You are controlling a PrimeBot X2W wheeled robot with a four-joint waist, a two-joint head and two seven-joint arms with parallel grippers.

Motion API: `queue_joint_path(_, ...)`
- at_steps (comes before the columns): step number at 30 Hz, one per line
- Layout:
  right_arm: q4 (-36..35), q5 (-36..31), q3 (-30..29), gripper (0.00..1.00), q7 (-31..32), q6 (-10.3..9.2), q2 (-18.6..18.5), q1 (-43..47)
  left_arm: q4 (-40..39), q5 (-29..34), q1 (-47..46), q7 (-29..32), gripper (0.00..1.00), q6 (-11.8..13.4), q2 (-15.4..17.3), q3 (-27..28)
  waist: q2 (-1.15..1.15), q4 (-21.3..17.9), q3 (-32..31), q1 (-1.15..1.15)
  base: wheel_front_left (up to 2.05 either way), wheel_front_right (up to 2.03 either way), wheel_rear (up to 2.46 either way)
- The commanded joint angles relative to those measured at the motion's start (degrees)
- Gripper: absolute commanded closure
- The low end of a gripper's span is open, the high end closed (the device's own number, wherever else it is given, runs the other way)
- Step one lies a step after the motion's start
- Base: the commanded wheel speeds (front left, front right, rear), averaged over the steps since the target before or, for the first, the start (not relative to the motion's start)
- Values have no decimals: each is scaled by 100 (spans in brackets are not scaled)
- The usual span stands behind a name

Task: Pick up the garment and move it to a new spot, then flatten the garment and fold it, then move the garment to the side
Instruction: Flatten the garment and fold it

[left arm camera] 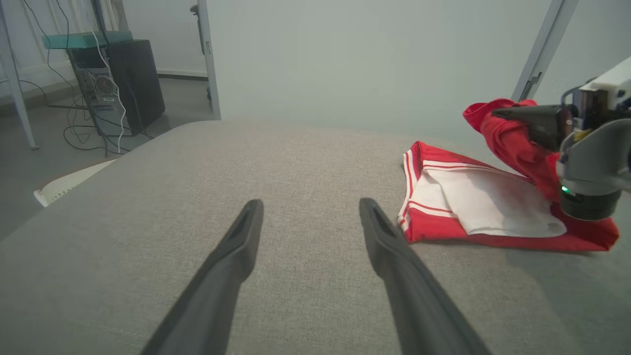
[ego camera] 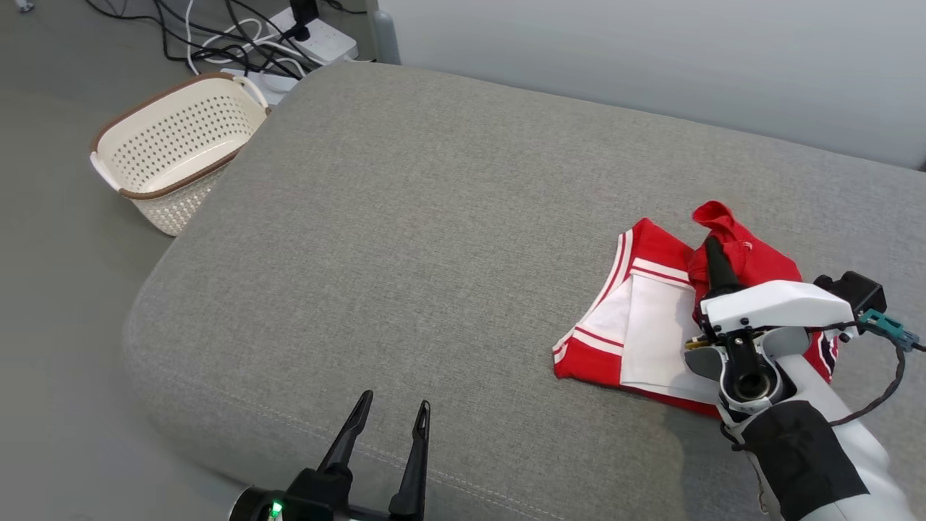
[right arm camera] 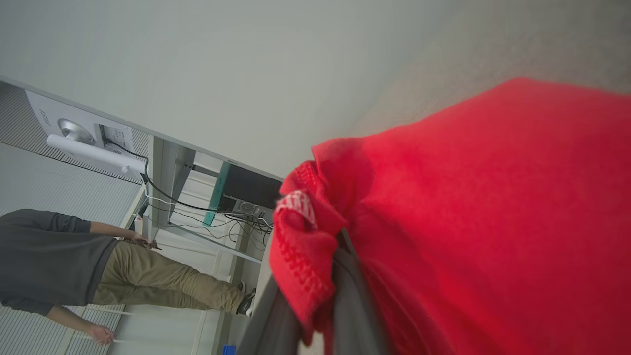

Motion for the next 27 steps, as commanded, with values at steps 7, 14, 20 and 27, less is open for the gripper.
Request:
queue_joint_path(7, 90, 132, 314, 100, -75, 9, 64, -219, -125, -87, -240, -35, 0, 35, -4, 149, 0, 304, 38, 0, 0, 0, 0)
queue_joint_path(14, 380, 228, 536, 100, -76, 9, 64, -161, -112, -145, -271, -35, 0, 62, -4, 94, 0, 470, 103, 0, 0, 0, 0)
queue_joint_path(20, 530, 433, 820, 0, -76, 9, 64, -161, -85, -176, -308, -35, 0, 90, -4, 57, 0, 527, 139, 0, 0, 0, 0)
queue_joint_path(27, 233, 1064, 1587, 0, -76, 9, 64, -63, -28, -177, -304, -35, 0, 105, -4, 68, 0, 482, 88, 0, 0, 0, 0)
